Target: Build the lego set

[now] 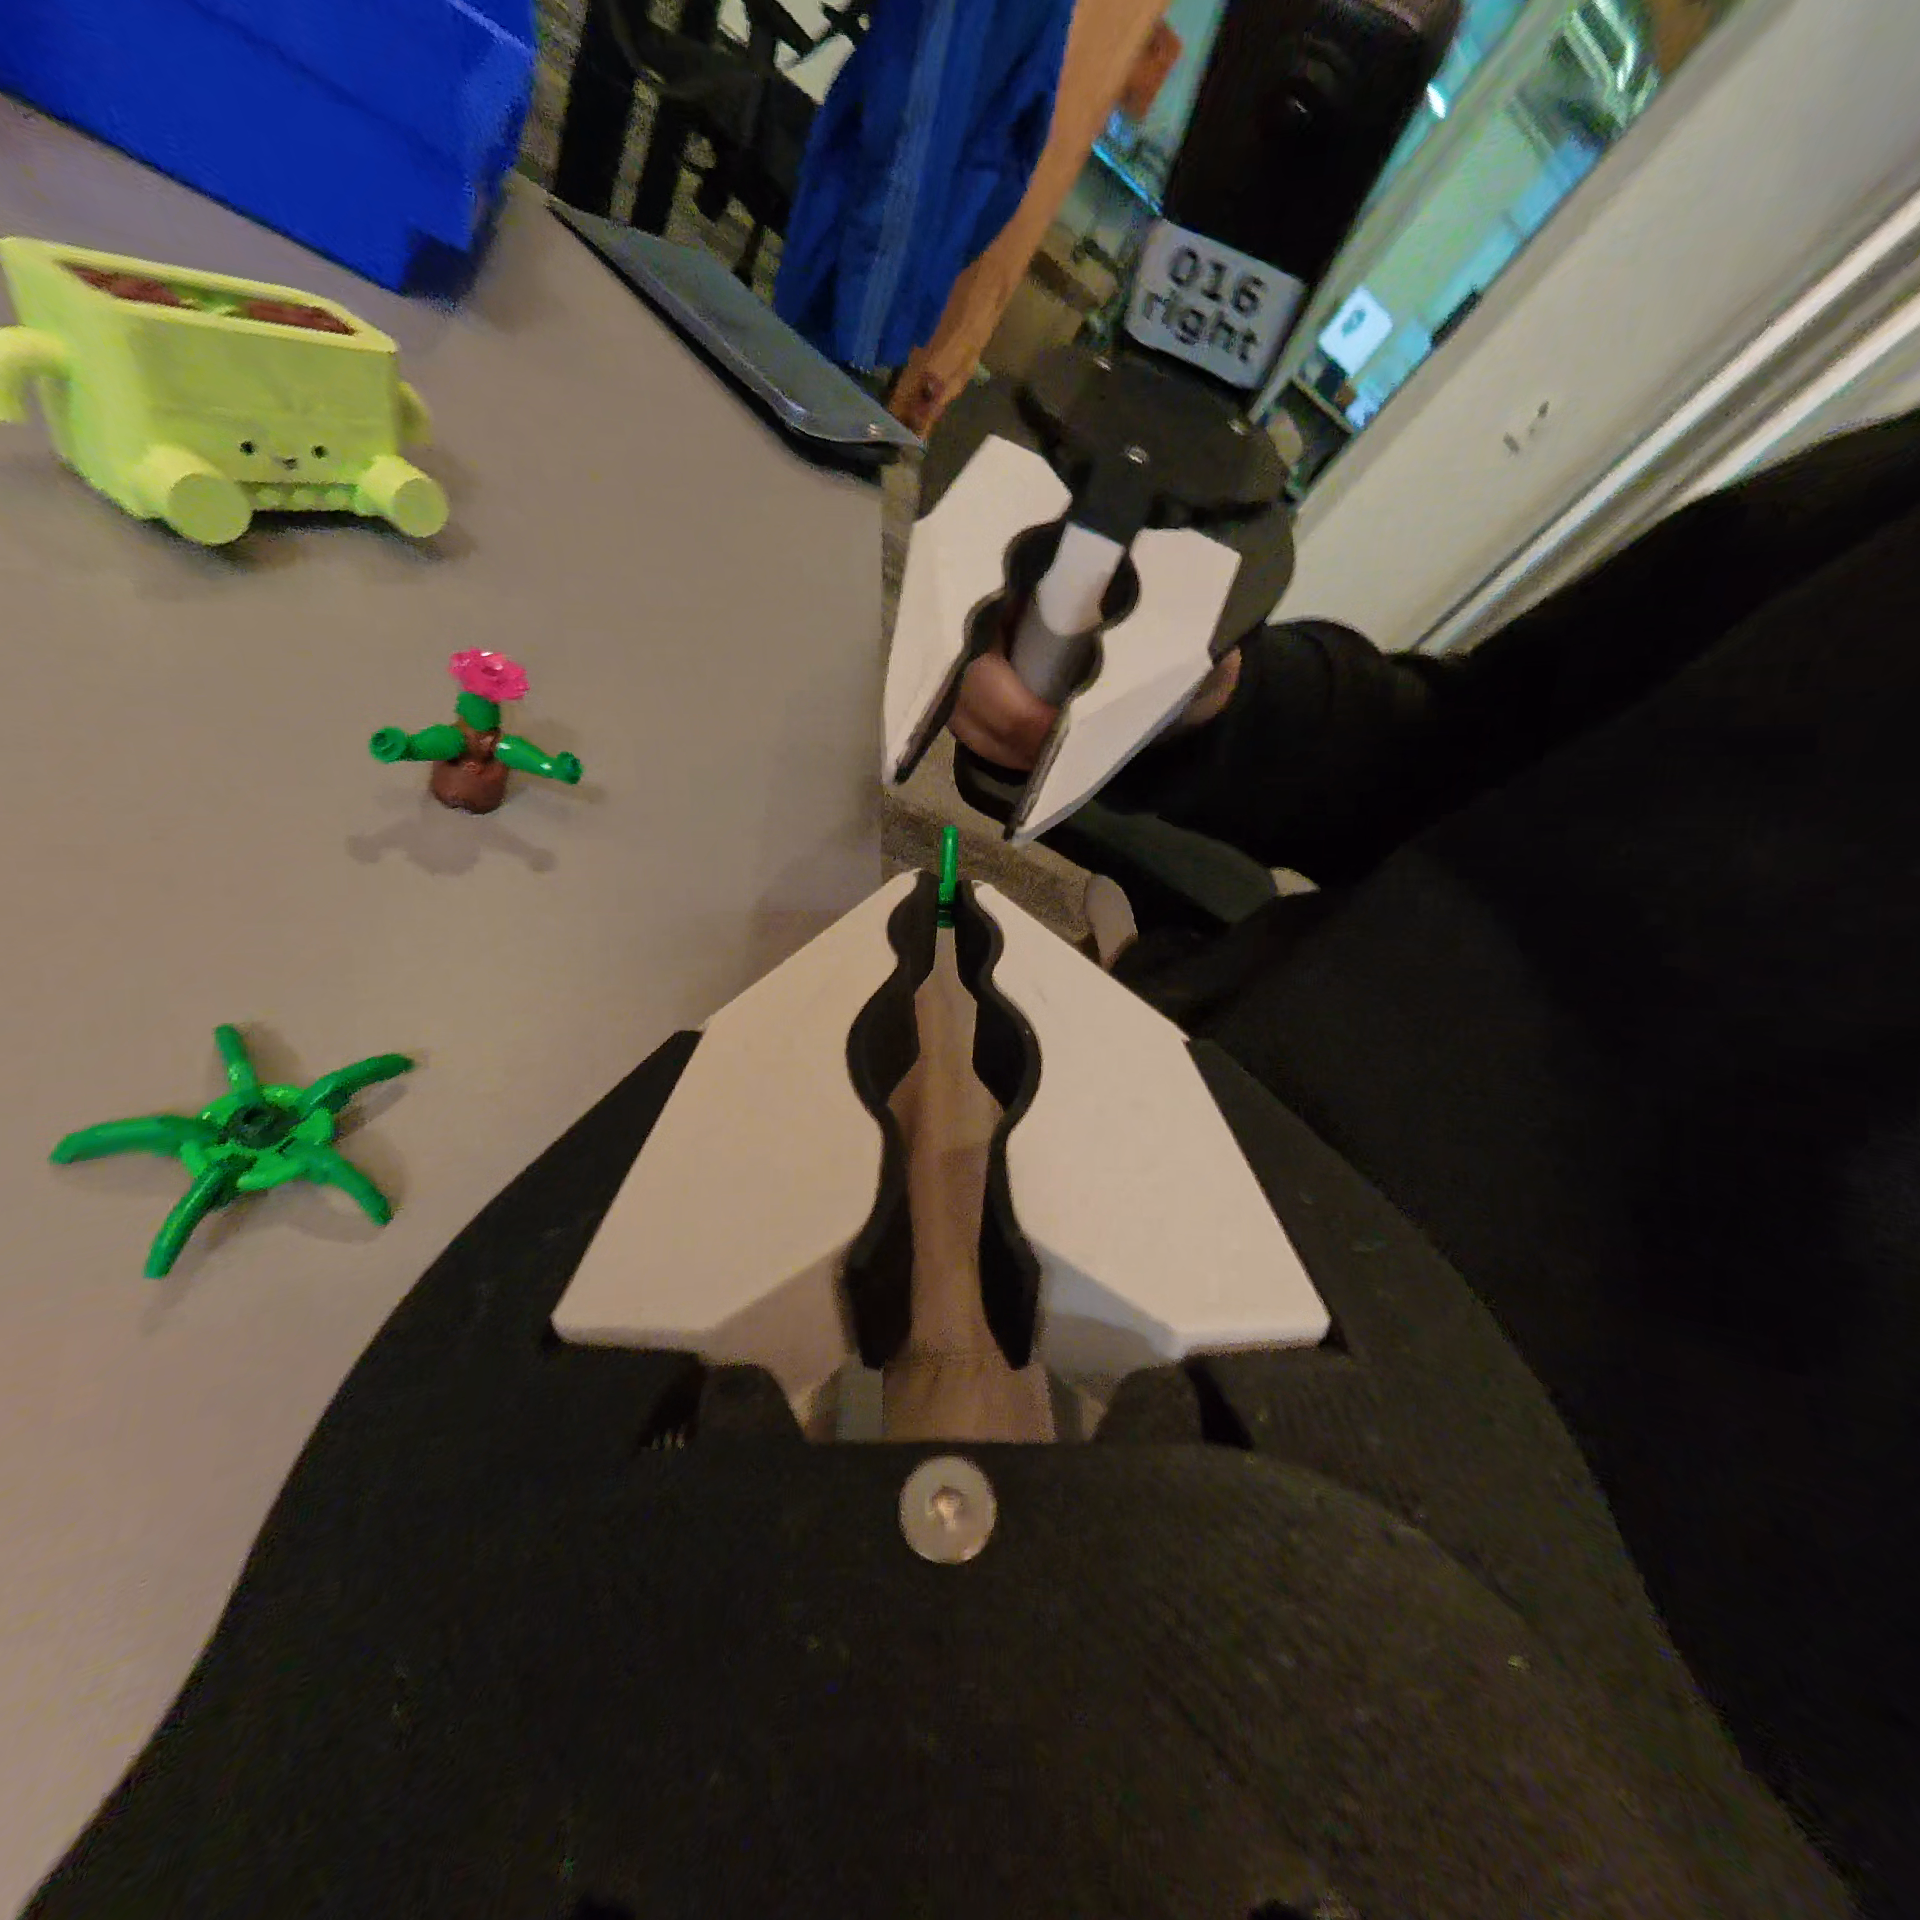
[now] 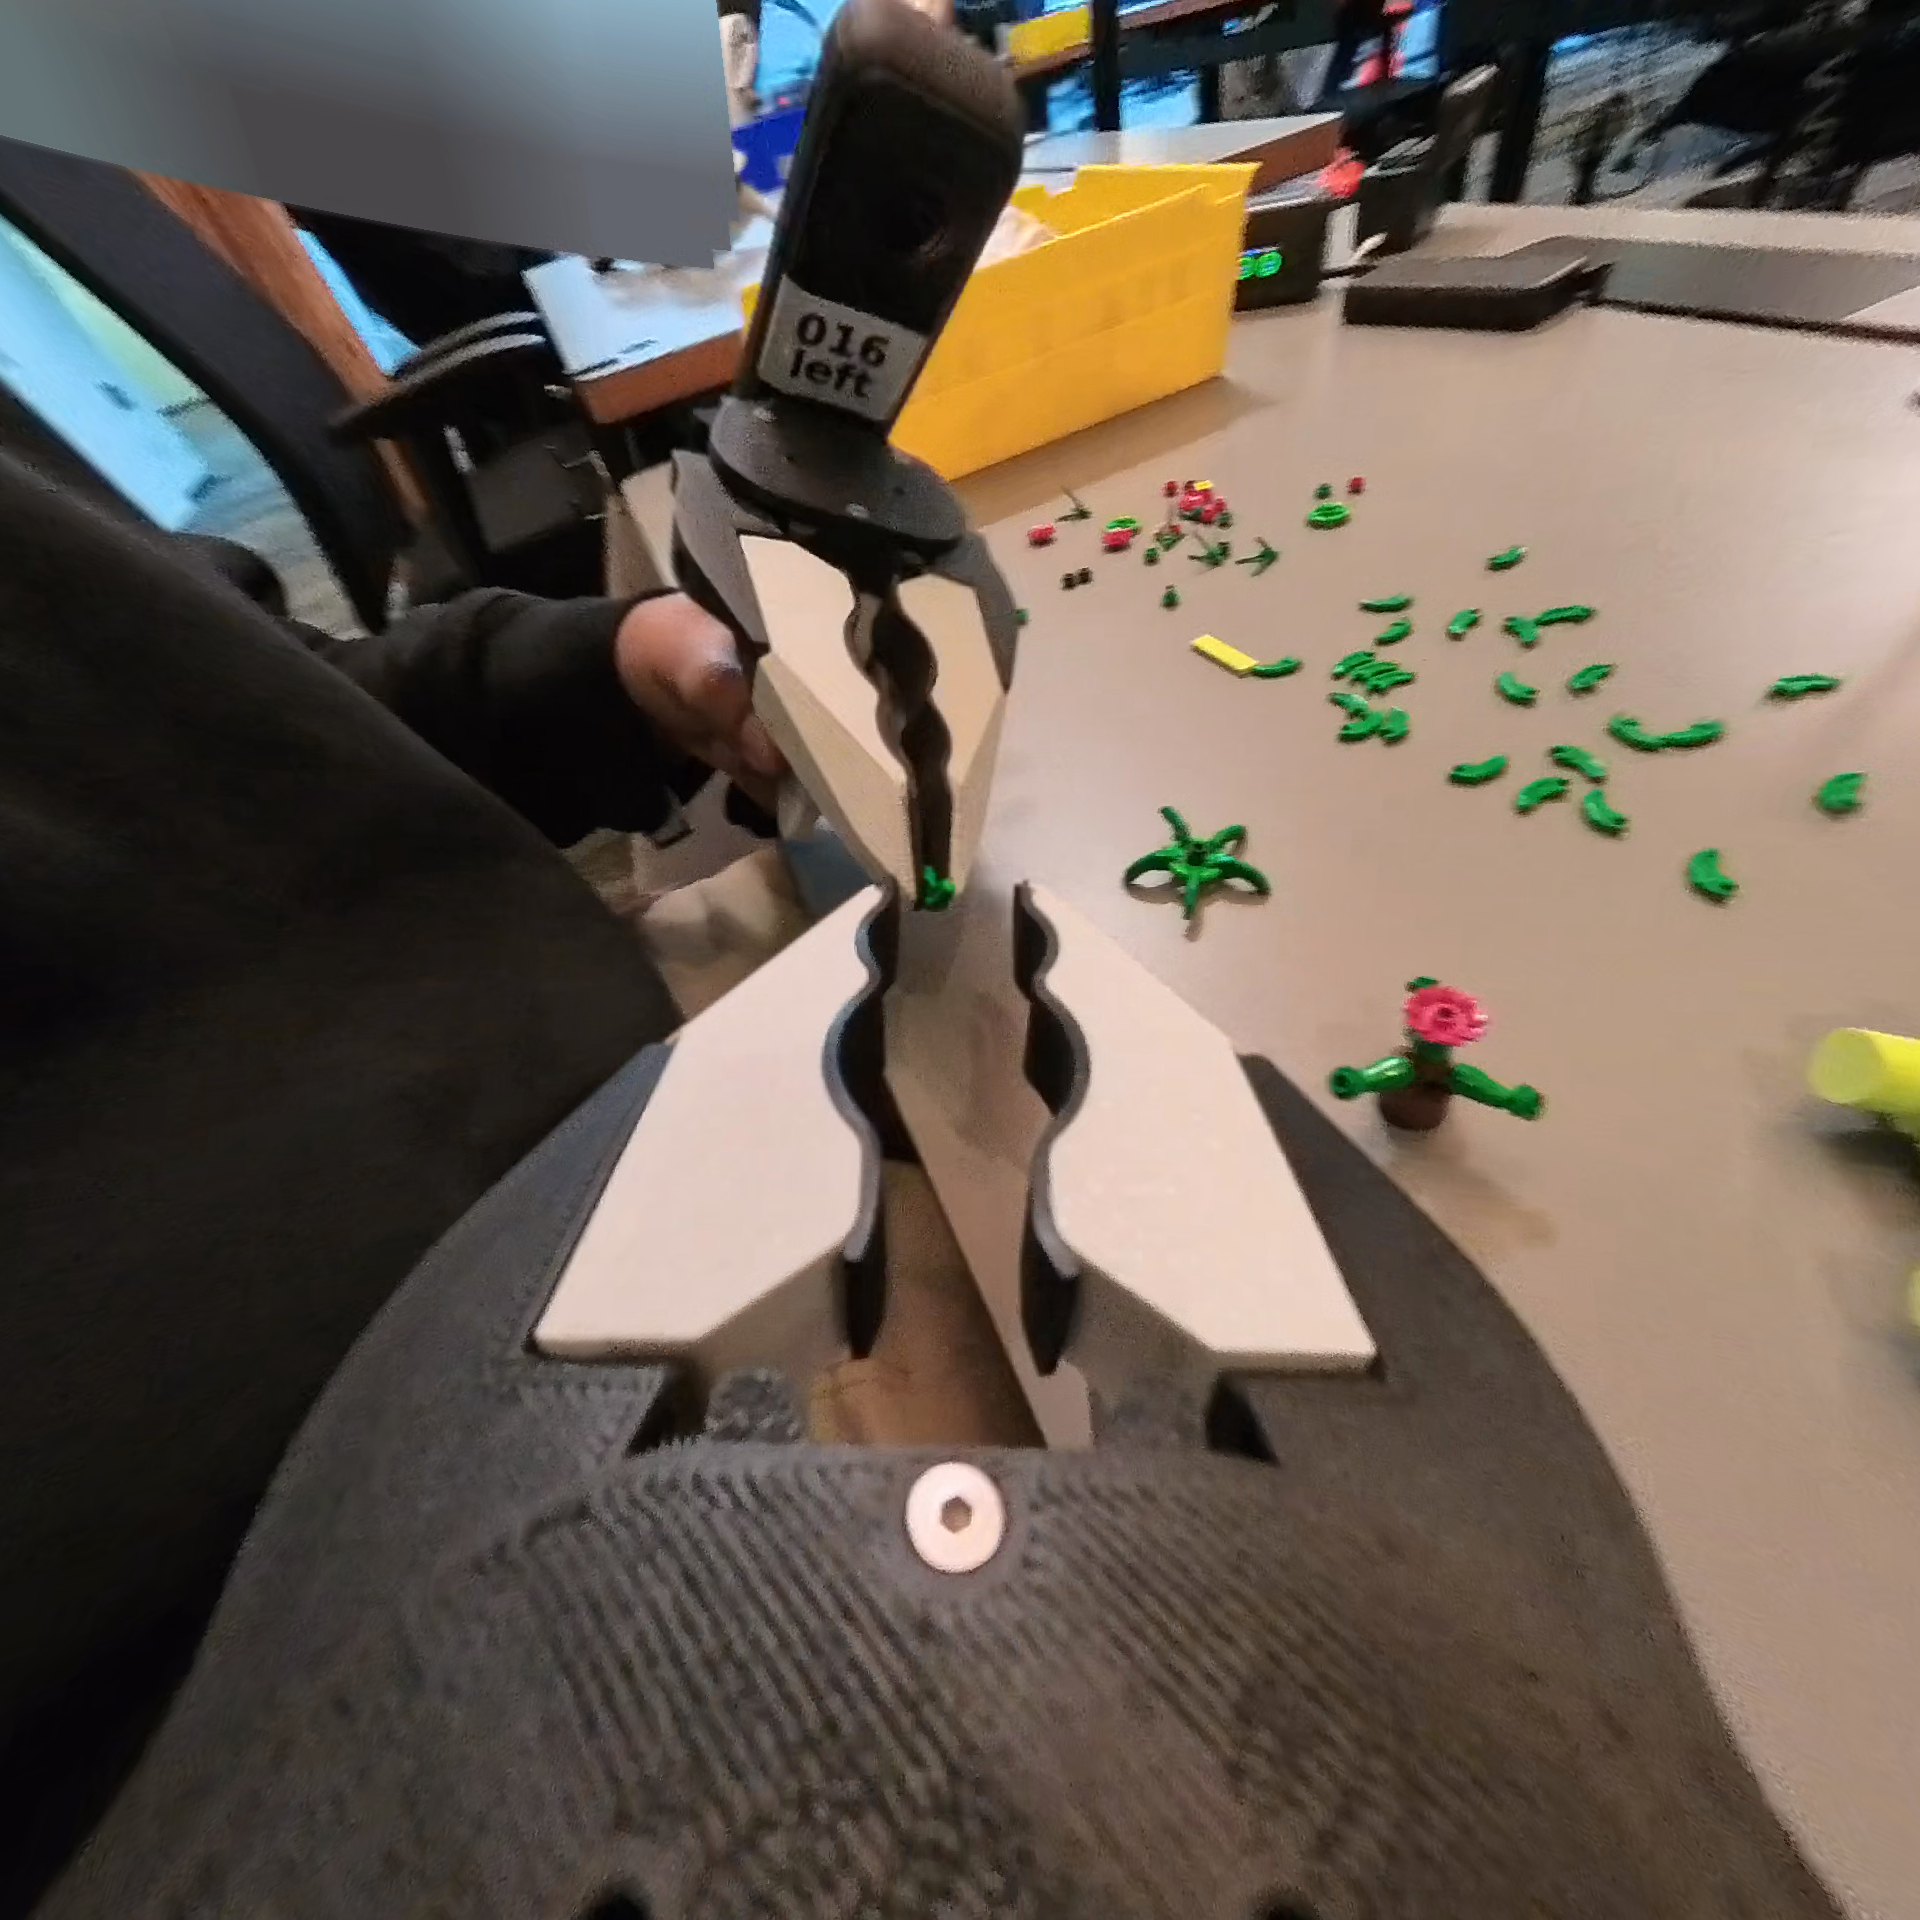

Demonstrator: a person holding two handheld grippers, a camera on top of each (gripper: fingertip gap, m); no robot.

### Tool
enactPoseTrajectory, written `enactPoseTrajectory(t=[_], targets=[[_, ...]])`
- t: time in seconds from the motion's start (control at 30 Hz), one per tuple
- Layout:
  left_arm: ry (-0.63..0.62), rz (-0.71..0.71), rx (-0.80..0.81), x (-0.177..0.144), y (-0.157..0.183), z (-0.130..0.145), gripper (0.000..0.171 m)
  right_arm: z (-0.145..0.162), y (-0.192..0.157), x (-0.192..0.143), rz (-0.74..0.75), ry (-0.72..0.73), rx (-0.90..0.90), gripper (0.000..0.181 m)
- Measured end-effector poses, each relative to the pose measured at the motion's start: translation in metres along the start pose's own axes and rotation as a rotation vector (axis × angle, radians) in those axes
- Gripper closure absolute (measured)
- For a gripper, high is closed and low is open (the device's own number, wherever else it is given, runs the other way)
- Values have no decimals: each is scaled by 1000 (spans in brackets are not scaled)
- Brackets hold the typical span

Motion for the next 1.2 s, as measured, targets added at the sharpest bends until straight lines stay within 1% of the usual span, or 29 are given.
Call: enactPoseTrajectory(t=[0.1, 0.17, 0.2, 0.37, 0.4, 0.43, 0.47, 0.77, 0.9, 1.03, 1.1, 1.13, 1.2], targets=[[-5, 18, 40, 3, 7, -1, 171, 4, -4, 2, -77, -25, 31, 164], [3, 28, 32, 4, 7, -1, 171, 6, -6, 4, -106, -42, 36, 179], [6, 34, 30, 4, 7, -1, 171, 6, -6, 4, -110, -43, 36, 179], [45, 32, 15, 2, 6, -4, 169, 4, -6, 3, -108, 0, 60, 180], [50, 32, 8, 1, 5, -3, 165, 3, -5, 3, -100, 16, 69, 180], [45, 36, 5, 1, 4, -2, 165, 2, -4, 2, -97, 31, 79, 180], [40, 37, 7, 1, 4, -1, 171, 1, -4, 2, -100, 40, 90, 180], [53, 40, 33, -1, 5, -3, 171, 3, -5, 3, -123, 38, 101, 180], [37, 44, 36, 1, 7, -2, 171, 2, -7, 4, -134, 56, 97, 180], [57, 42, 20, 1, 6, -3, 171, 1, -6, 3, -113, 54, 88, 180], [78, 64, 7, 0, 7, -4, 159, 1, -4, 2, -105, 53, 96, 180], [85, 70, 10, 0, 7, -5, 158, 1, -4, 1, -108, 49, 102, 180], [85, 65, 43, -1, 9, -6, 162, 0, -4, 0, -110, 42, 109, 180]])
Point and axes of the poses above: each gripper's, where its closed fingertips meet, x out along the fingers, z out of its underside, y = z × x across the jaws, the point moved 5 cm from there along -x, back along the fingers, and after that the axes turned 8 degrees about x, right-handed, at the moved point
